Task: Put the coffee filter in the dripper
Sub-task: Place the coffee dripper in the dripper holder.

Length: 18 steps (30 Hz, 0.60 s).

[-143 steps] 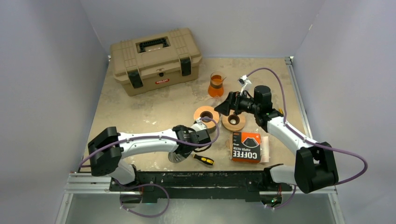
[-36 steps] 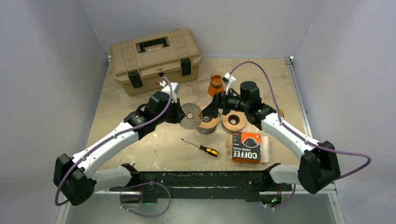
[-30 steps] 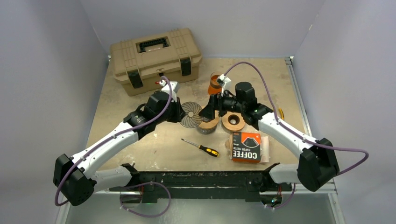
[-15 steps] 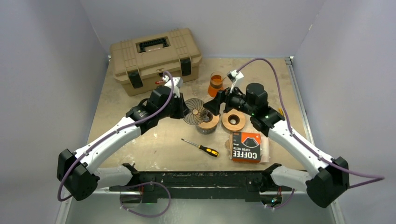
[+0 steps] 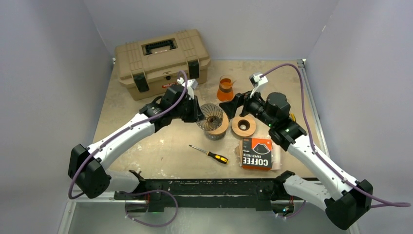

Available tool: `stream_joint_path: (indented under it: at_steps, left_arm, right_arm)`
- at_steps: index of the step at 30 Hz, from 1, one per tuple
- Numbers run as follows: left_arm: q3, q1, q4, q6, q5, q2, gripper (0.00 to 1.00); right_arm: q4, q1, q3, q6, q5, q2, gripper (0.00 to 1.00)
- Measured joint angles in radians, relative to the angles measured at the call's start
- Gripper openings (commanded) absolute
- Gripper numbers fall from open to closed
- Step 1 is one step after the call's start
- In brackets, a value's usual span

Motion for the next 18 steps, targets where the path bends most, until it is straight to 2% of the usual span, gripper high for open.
stream_joint_path:
  at_steps: [18]
  left_arm:
    - [0.048, 0.013, 0.035, -0.066, 0.148, 0.125, 0.0]
  right_arm:
    - [0.0, 0.0, -0.002, -0.016, 0.037, -0.006, 0.99]
